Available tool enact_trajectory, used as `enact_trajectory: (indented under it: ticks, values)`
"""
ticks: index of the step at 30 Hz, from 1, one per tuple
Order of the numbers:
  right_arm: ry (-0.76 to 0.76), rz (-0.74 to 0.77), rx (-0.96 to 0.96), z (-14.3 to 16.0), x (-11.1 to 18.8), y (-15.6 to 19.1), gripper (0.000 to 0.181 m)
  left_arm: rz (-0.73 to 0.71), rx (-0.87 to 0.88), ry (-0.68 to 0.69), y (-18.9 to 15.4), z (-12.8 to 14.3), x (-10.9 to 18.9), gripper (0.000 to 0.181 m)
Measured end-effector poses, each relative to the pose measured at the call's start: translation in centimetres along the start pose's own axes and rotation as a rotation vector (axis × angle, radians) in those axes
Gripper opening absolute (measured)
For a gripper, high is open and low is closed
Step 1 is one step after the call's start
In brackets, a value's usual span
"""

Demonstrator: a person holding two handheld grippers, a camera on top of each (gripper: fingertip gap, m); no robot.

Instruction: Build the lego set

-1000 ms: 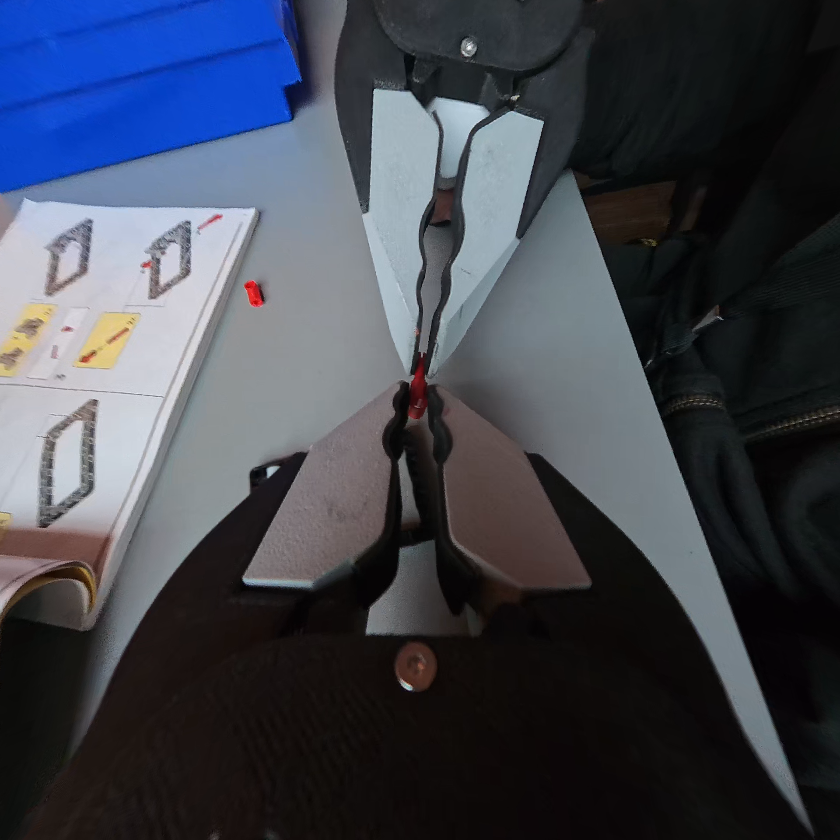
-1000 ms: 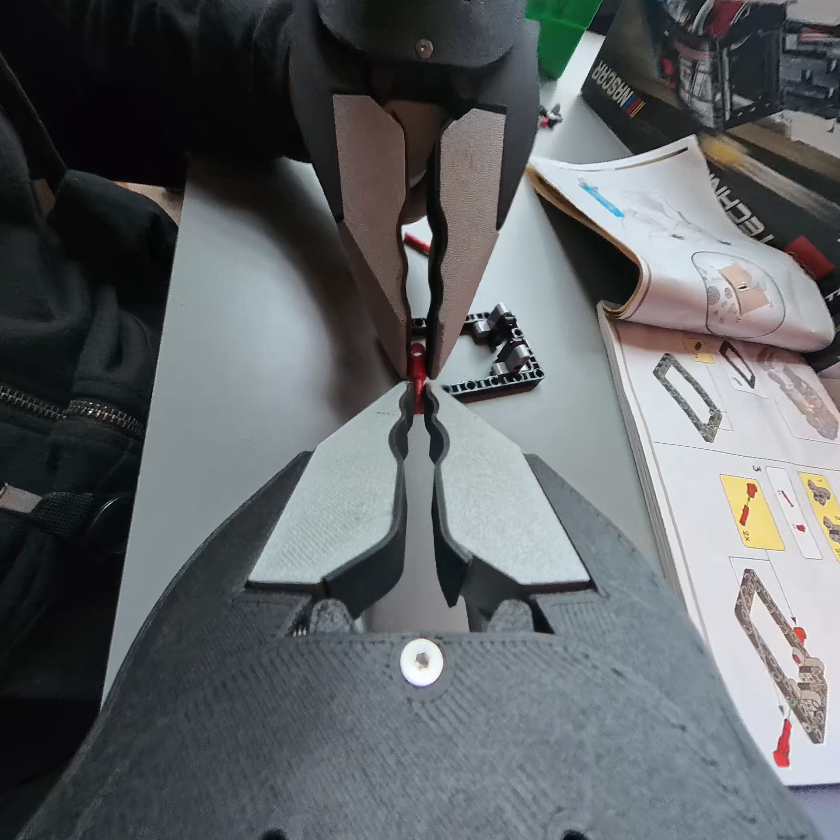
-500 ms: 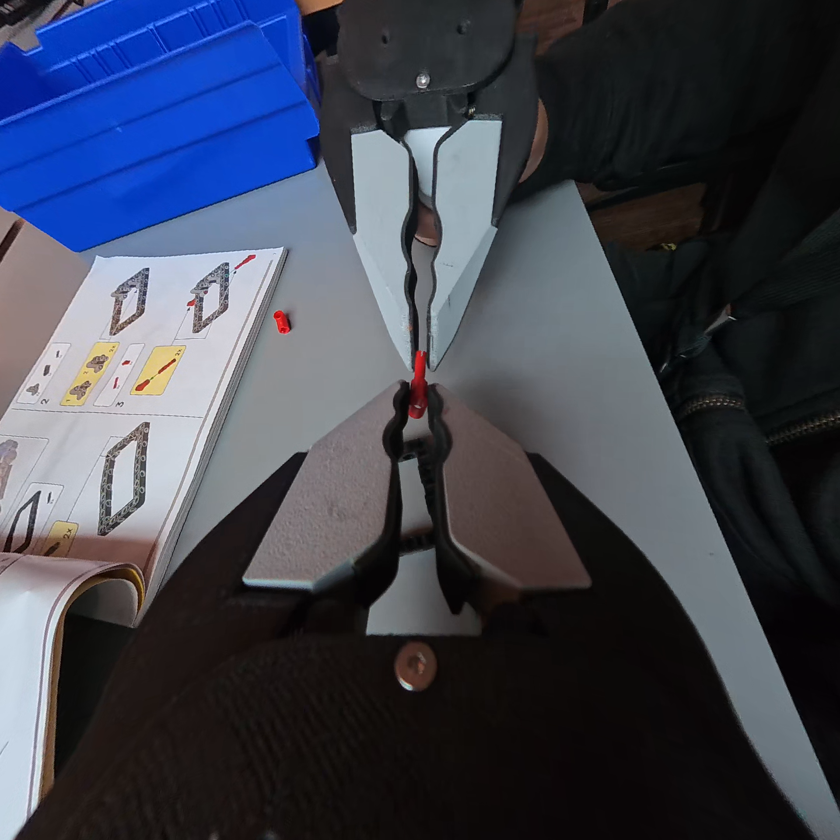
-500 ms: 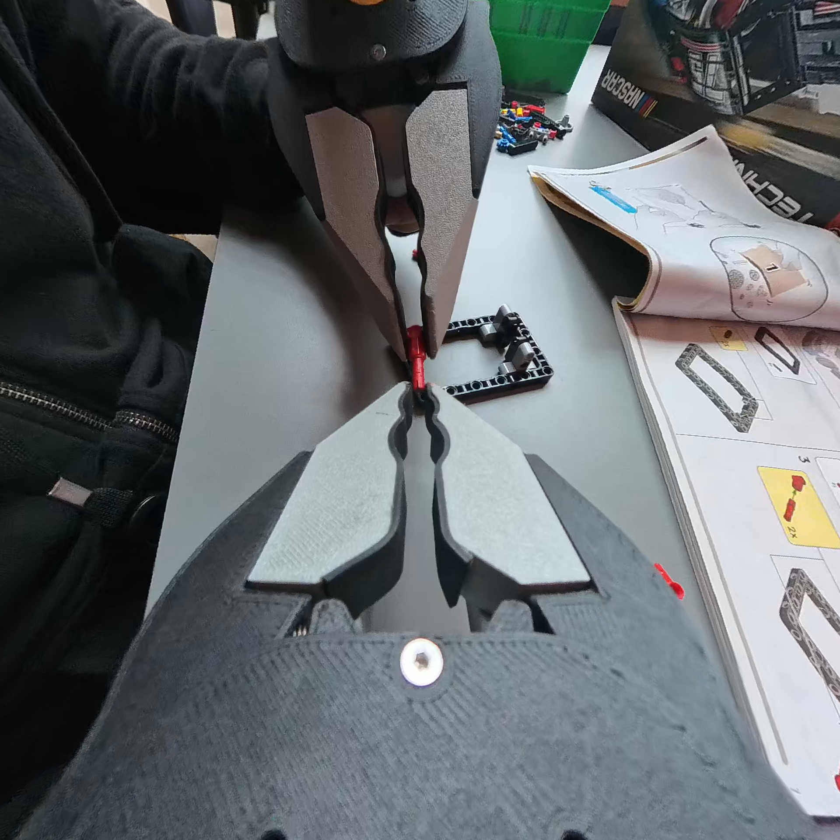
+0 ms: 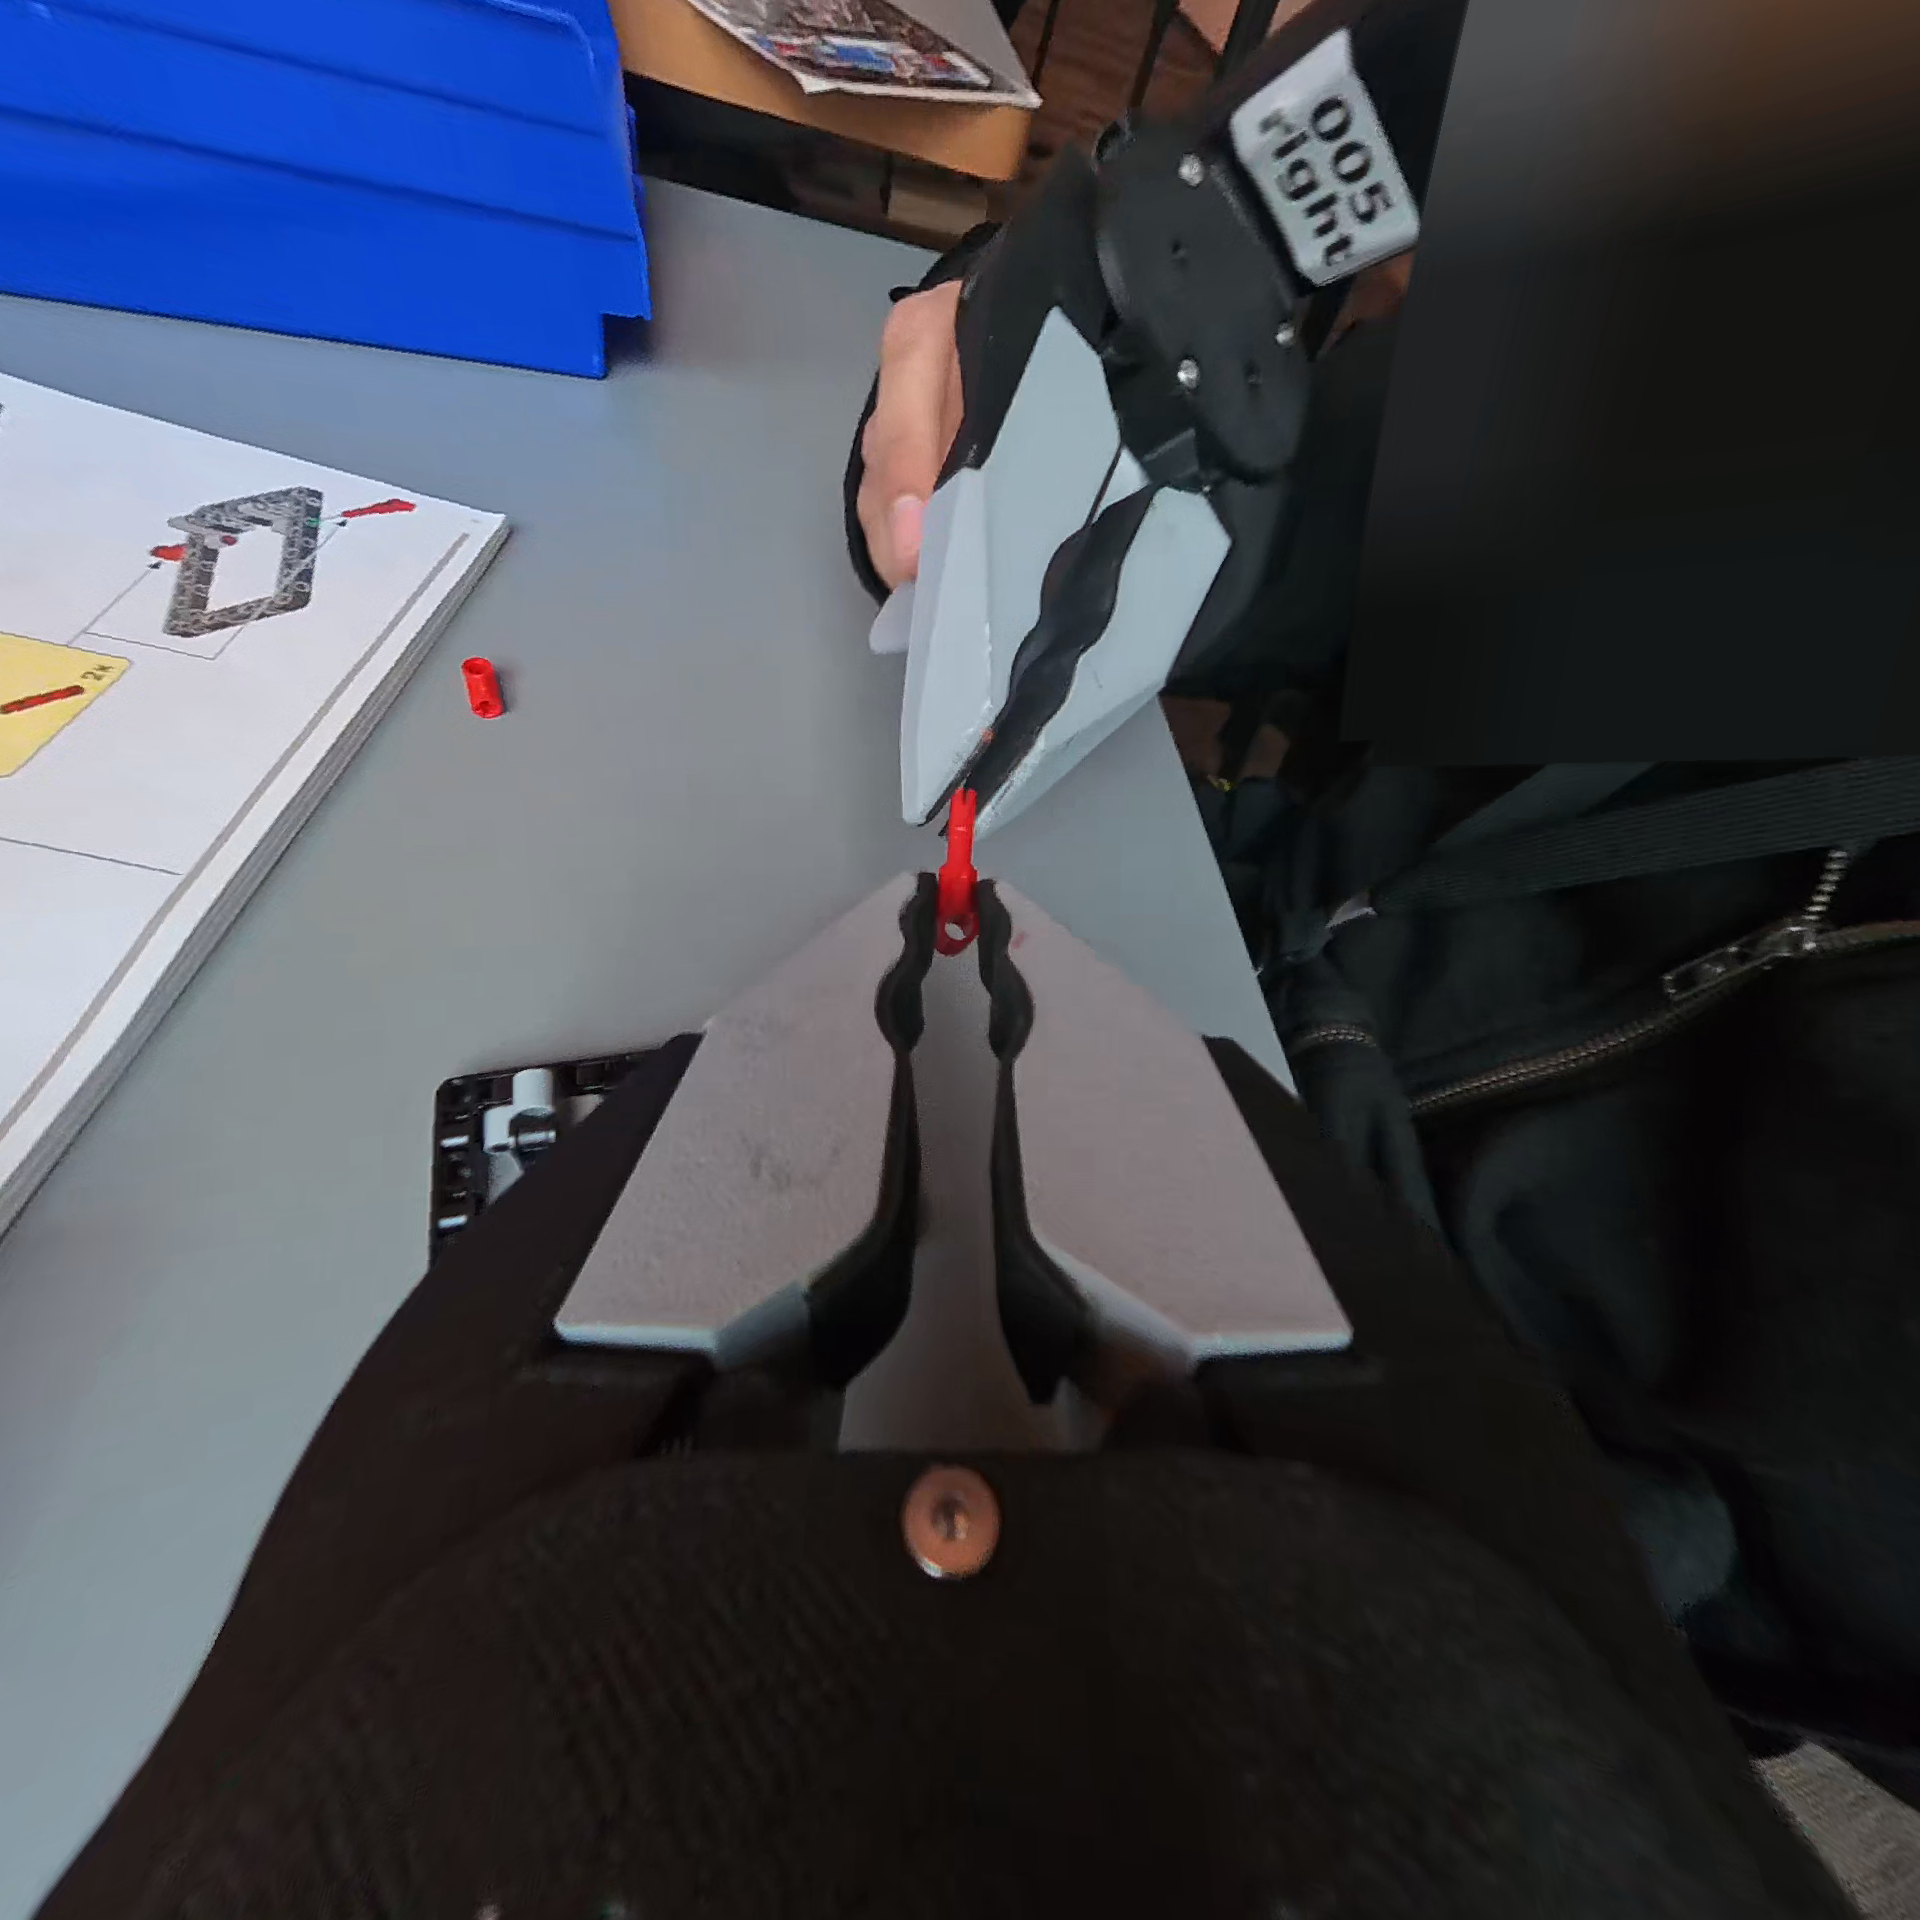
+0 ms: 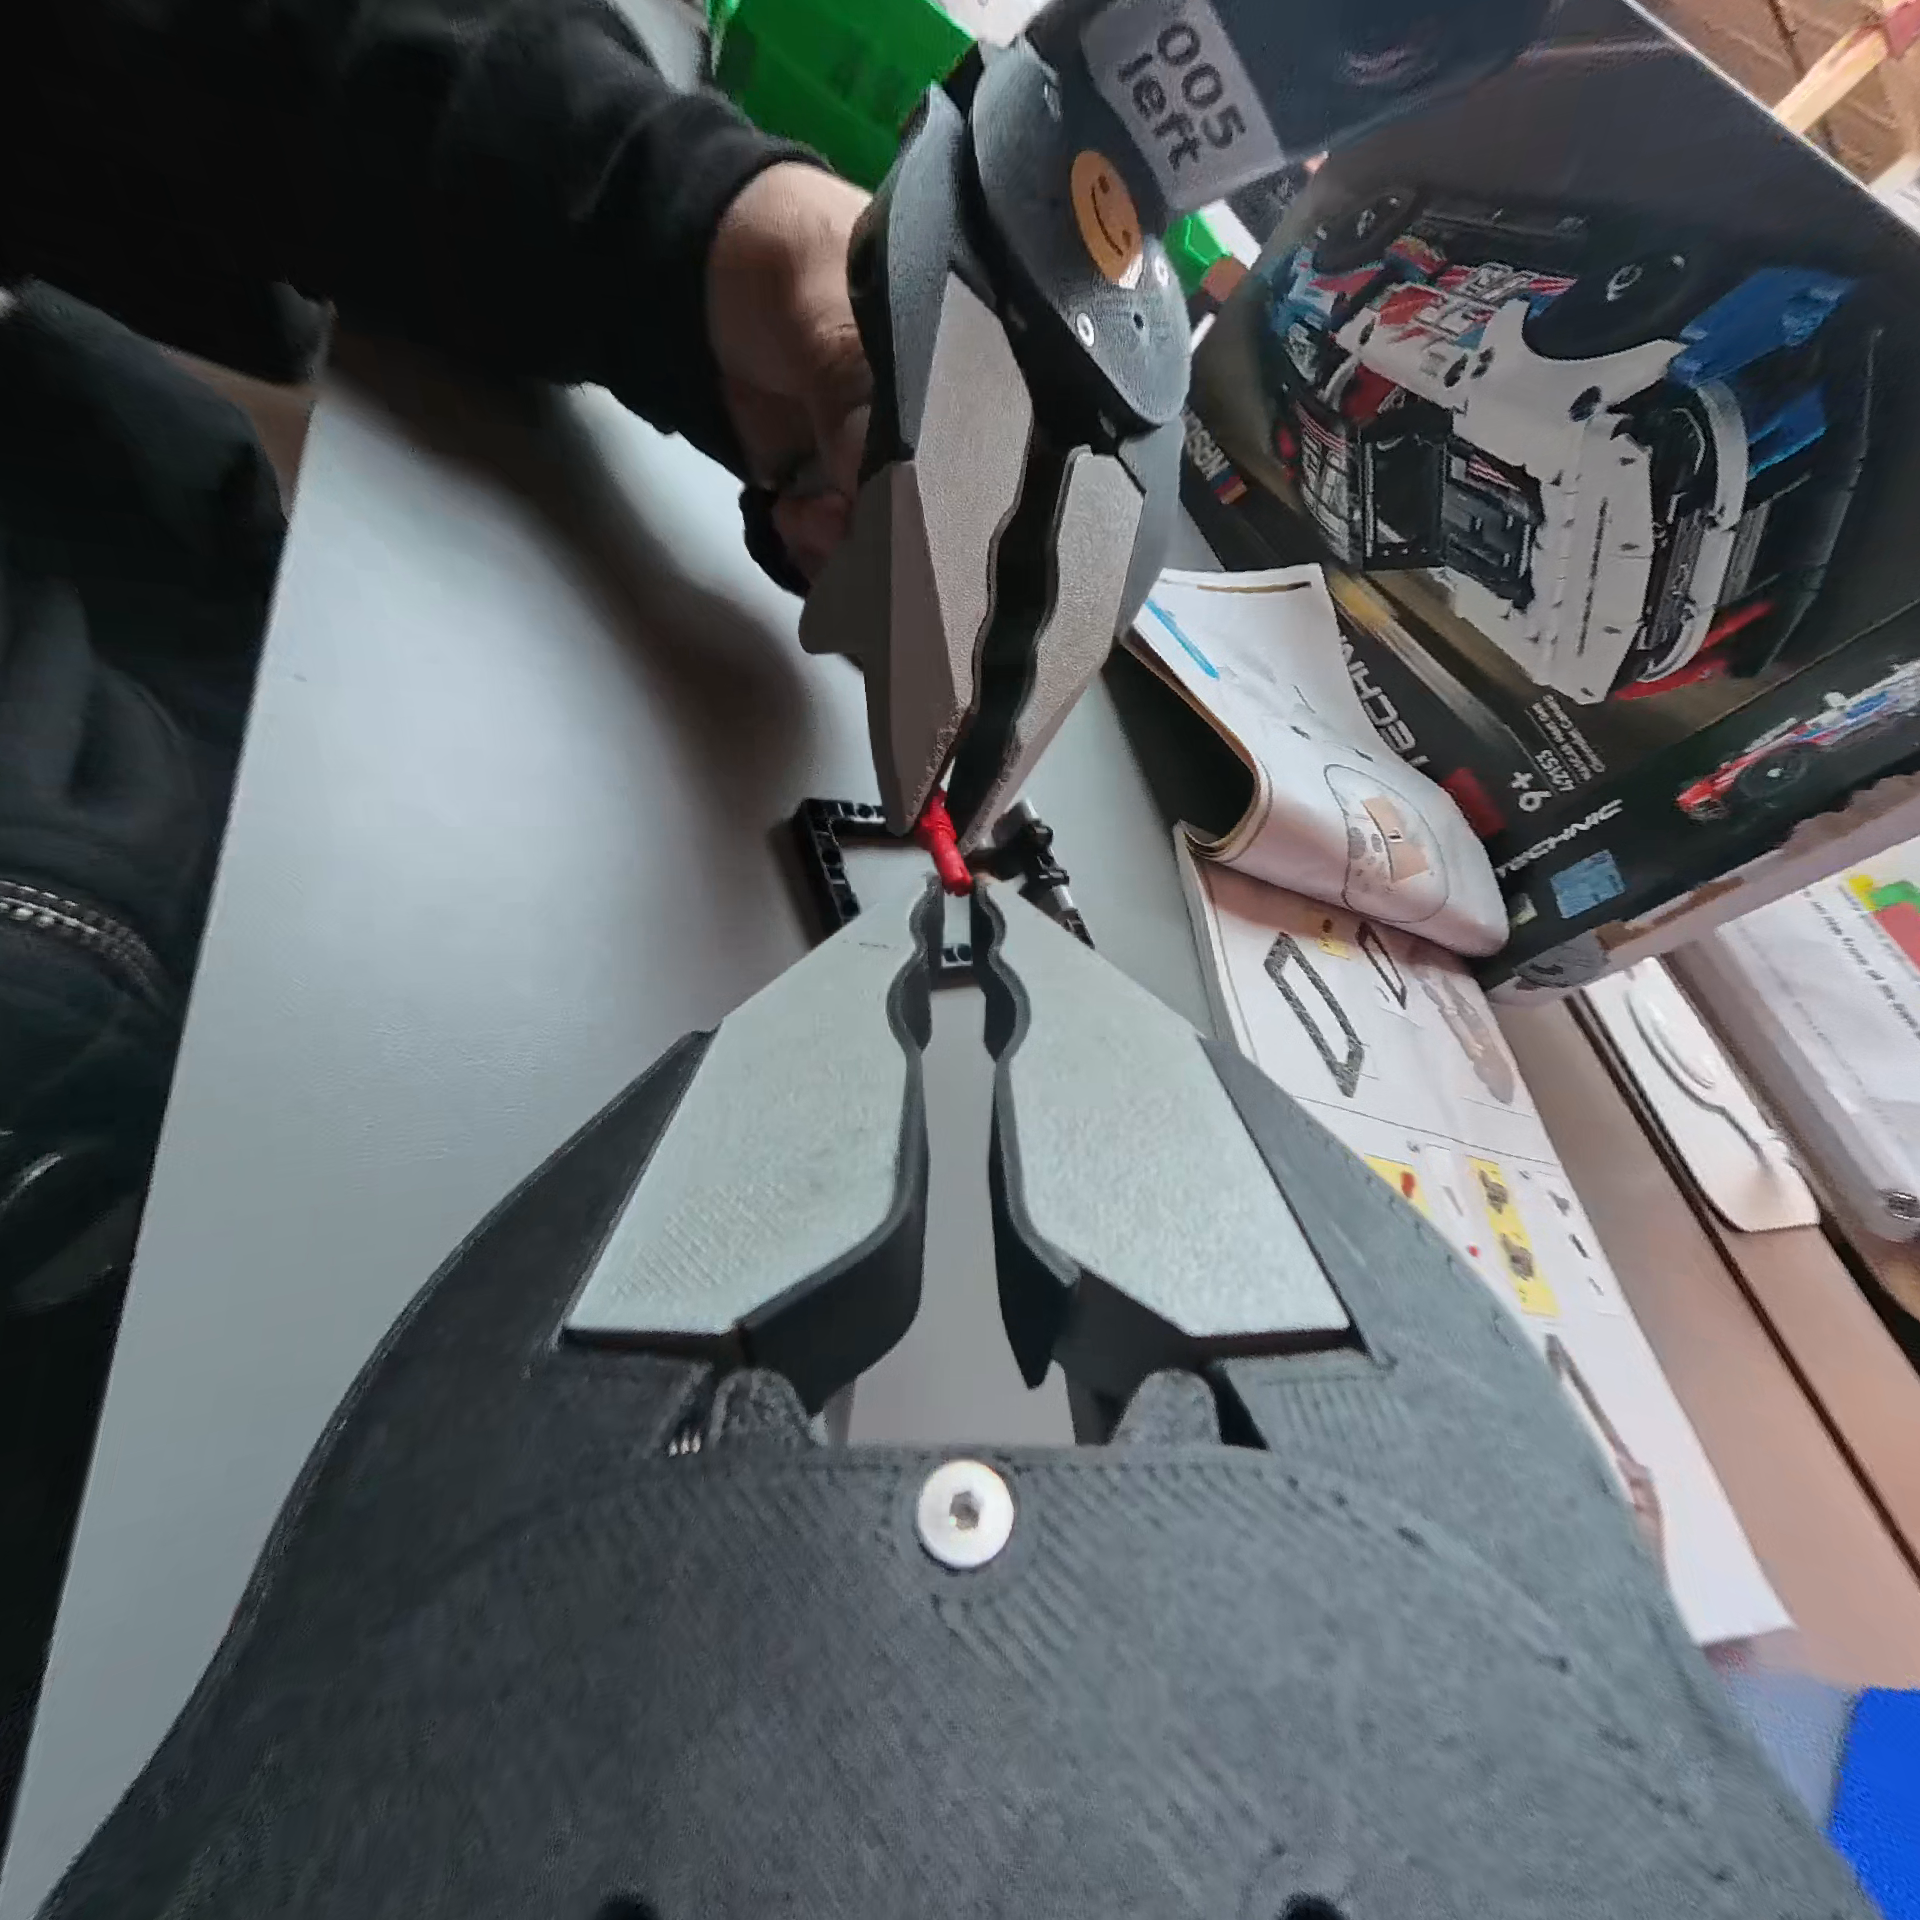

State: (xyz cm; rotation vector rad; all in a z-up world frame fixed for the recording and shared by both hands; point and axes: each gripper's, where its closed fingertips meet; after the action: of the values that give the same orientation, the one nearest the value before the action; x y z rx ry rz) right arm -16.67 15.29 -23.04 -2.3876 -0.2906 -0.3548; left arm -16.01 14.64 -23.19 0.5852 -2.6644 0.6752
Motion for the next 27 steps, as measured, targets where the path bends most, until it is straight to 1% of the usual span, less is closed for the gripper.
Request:
enact_trajectory:
  ticks: [3,4,5,6,7,8,10,11,13,15,17,21,23,25,27]
  values:
    - [-0.08,-0.041,-0.078,-0.9,0.4,0.0,0.005,0.044,0.015,-0.03,-0.4,-0.4,0.2,0.005]
    - [-0.118,-0.059,-0.114,-1.4,0.6,0.0,0.005,0.039,0.017,-0.027,-0.3,-0.3,0.1,0.005]
    - [-0.155,-0.094,-0.153,-1.8,0.7,0.2,0.0,0.016,0.007,-0.021,0.0,-0.1,0.0,0.005]
    - [-0.179,-0.134,-0.194,-2.1,0.8,0.5,0.0,0.003,-0.014,-0.019,0.1,-0.1,0.0,0.005]
    - [-0.171,-0.146,-0.228,-1.9,0.7,0.4,0.0,0.005,-0.039,-0.028,-0.1,-0.3,-0.1,0.005]
    - [-0.155,-0.128,-0.246,-1.6,0.7,-0.1,0.0,-0.005,-0.068,-0.041,-0.3,-0.5,-0.1,0.005]
    - [-0.179,-0.048,-0.254,-1.6,1.2,-1.4,0.001,-0.026,-0.128,-0.067,-0.5,-1.0,0.0,0.005]
    - [-0.214,-0.031,-0.27,-1.9,1.6,-1.9,0.007,-0.046,-0.15,-0.087,-0.4,-1.3,0.1,0.005]
    - [-0.285,-0.072,-0.347,-2.4,2.2,-2.1,0.003,-0.067,-0.176,-0.139,-0.3,-2.1,0.5,0.005]
    - [-0.284,-0.103,-0.441,-1.9,1.9,-2.4,0.011,-0.028,-0.184,-0.223,-1.0,-3.3,1.1,0.005]
    - [-0.281,-0.148,-0.508,-1.6,1.6,-2.2,0.013,0.001,-0.176,-0.291,-1.3,-4.2,1.5,0.006]
    - [-0.346,-0.177,-0.593,-2.9,0.9,-2.2,0.012,0.018,-0.158,-0.383,-1.5,-5.3,2.0,0.005]
    - [-0.347,-0.218,-0.65,-3.2,0.1,-1.9,0.019,0.063,-0.143,-0.49,-2.2,-6.7,2.9,0.005]
    - [-0.419,-0.218,-0.685,-4.3,0.1,-2.5,0.015,0.118,-0.114,-0.56,-2.8,-7.6,3.5,0.005]
    - [-0.523,-0.179,-0.693,-5.6,1.0,-3.8,0.013,0.128,-0.112,-0.564,-2.9,-7.6,3.5,0.005]
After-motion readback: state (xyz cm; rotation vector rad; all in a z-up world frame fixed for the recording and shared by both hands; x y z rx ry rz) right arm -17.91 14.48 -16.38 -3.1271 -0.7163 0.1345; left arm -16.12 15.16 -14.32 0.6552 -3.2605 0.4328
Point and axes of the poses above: each gripper's, where its closed fingertips meet, x back along the fingers, z out of its underside, y = z × x across the jaws, and after that the axes turned 8 degrees about x, right-handed
